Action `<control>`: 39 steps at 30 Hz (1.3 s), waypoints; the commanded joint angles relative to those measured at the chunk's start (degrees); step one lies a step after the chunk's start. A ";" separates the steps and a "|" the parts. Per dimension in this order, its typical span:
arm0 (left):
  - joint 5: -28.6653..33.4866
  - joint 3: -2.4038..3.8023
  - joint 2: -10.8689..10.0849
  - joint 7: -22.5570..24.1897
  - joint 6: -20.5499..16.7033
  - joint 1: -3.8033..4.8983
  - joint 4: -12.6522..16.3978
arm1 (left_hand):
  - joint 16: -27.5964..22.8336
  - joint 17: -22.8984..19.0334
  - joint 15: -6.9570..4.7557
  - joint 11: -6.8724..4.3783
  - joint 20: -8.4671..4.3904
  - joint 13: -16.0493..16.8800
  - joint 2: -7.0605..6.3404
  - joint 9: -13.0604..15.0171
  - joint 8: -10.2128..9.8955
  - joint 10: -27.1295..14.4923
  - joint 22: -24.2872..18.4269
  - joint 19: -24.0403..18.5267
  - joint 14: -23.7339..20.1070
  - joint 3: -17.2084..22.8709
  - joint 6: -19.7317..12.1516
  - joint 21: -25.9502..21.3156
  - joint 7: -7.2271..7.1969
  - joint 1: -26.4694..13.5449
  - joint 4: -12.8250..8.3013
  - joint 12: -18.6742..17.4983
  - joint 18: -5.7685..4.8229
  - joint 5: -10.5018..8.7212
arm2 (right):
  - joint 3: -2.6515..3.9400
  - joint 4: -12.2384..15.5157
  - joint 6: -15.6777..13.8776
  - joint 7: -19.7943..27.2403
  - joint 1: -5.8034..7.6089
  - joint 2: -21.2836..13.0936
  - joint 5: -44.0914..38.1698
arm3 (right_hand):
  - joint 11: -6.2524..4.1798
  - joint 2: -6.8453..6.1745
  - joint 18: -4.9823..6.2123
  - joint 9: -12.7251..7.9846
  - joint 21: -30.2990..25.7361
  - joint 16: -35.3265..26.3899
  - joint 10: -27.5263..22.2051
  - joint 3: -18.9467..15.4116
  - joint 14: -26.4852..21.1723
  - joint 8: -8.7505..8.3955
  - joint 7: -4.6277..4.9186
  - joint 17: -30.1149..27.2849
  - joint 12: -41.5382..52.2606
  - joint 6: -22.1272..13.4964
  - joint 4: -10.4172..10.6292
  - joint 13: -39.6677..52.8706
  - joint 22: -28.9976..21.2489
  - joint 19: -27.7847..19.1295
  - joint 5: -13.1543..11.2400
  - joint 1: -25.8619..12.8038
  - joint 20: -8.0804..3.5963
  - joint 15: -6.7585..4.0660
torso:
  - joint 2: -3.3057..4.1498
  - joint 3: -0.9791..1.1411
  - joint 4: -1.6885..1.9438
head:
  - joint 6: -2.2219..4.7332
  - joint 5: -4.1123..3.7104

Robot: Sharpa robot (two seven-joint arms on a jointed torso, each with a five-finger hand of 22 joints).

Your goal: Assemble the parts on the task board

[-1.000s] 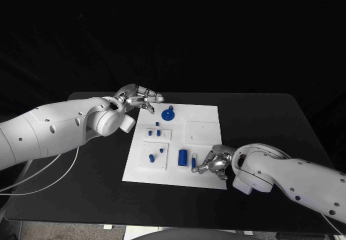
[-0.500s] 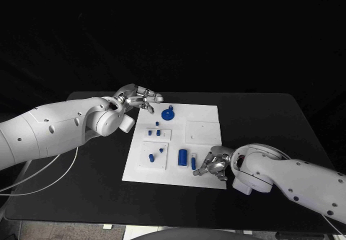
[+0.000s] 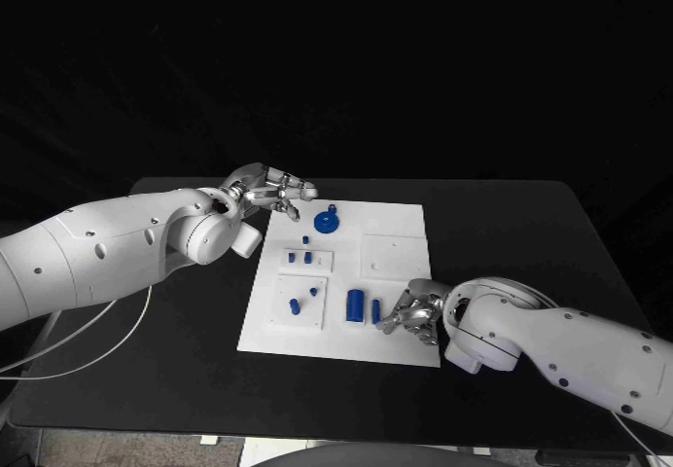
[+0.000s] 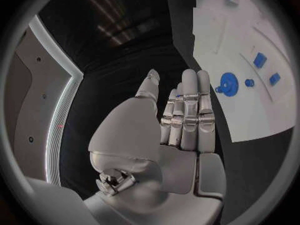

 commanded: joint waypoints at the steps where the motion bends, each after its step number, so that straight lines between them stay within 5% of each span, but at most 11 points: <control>1: -0.08 -0.03 0.13 -0.01 1.15 0.03 -0.01 | -0.36 -0.09 0.07 0.12 0.06 0.09 0.65 0.07 -0.15 0.06 -0.07 0.52 0.28 -0.01 -0.51 -0.02 0.03 -0.07 0.34 -0.12 -0.35 0.23 | 0.01 -0.33 -2.70 -0.70 -0.12 0.26 -0.60 | -0.37 0.40 0.09 0.05 -0.23 -0.29 0.03 -0.01 0.08 0.13 -0.23 -0.05 0.32 0.09 -0.22 -0.05 2.87 3.20 0.37 -0.39 -0.30 -0.26 | 0.02 -0.02 -0.01 | -0.11 -0.01; 9: -0.14 -0.19 0.07 -0.22 1.37 0.03 0.00 | -0.35 -0.09 0.07 0.12 0.07 0.09 0.74 0.07 -0.13 0.06 -0.08 0.51 0.28 0.01 -0.50 -0.02 0.03 -0.01 0.31 -0.13 -0.35 0.11 | 0.01 -1.11 -0.76 -1.55 -0.16 0.49 -0.36 | -0.37 0.46 0.08 0.05 -0.24 -0.35 0.05 0.08 0.04 0.14 -0.22 -0.15 0.21 0.08 -0.56 -0.10 2.79 3.17 0.76 -0.72 -0.28 -0.24 | 0.00 -0.04 -0.05 | -0.08 0.02; 19: -0.23 -0.30 0.10 -0.23 1.53 0.03 -0.06 | -0.36 -0.08 0.06 0.11 0.06 0.08 0.89 0.07 -0.14 0.06 -0.06 0.50 0.25 0.01 -0.51 -0.01 0.02 0.20 0.17 -0.13 -0.34 0.13 | 0.01 -1.46 2.71 -1.83 -0.20 0.83 -0.52 | -0.33 -1.16 -0.04 0.04 -0.51 -0.63 -0.23 -3.55 -0.01 0.13 -0.16 -0.41 -0.24 0.58 -6.42 -0.29 2.78 3.10 7.56 3.15 -0.24 -0.20 | -0.02 0.05 -0.06 | -0.11 -0.24; 22: -0.24 -0.31 0.07 -0.18 1.63 0.03 -0.11 | -0.37 -0.09 0.06 0.12 0.06 0.08 0.89 0.07 -0.13 0.05 -0.05 0.49 0.24 0.02 -0.49 0.00 0.03 0.35 0.04 -0.13 -0.34 0.16 | 0.01 -1.44 2.80 -1.43 -0.21 0.85 -0.48 | -0.31 -1.82 -0.05 -0.04 -0.54 -0.70 -0.26 -4.82 -0.05 0.11 -0.10 -0.43 -0.25 0.66 -6.86 -0.28 2.81 3.08 7.36 3.91 -0.21 -0.15 | -0.03 0.06 -0.04 | -0.11 -0.23; 30: -0.39 -0.33 0.01 -0.20 1.43 0.03 -0.18 | -0.36 -0.07 0.02 0.09 0.02 0.06 1.88 0.07 -0.15 0.08 0.03 0.47 0.21 0.47 -0.46 0.02 0.02 1.08 -0.28 -0.14 -0.33 -0.78 | 0.01 -1.43 2.88 0.45 -0.27 0.85 -0.11 | -0.10 -4.97 0.04 -0.18 -0.66 -0.67 -0.60 -7.28 -0.06 0.07 0.19 -0.13 -0.55 0.15 -3.07 -0.42 3.03 3.08 9.39 6.02 -0.14 -0.07 | -0.02 0.09 -0.08 | -0.20 -0.32; 39: -0.48 -0.34 0.00 -0.26 1.42 0.02 -0.22 | -0.35 -0.06 0.02 0.09 0.01 0.06 1.84 0.06 -0.17 0.07 0.09 0.45 0.20 0.38 -0.49 0.04 0.02 1.23 -0.47 -0.14 -0.33 -0.92 | 0.05 -1.46 1.42 2.05 -0.30 0.67 2.00 | -0.01 -5.33 0.17 -0.14 -0.73 -0.69 -0.60 -10.50 -0.02 0.10 0.29 0.16 -0.09 -0.29 1.20 -0.21 3.19 3.13 7.09 6.80 -0.07 -0.01 | 0.00 0.14 -0.02 | -0.24 -0.33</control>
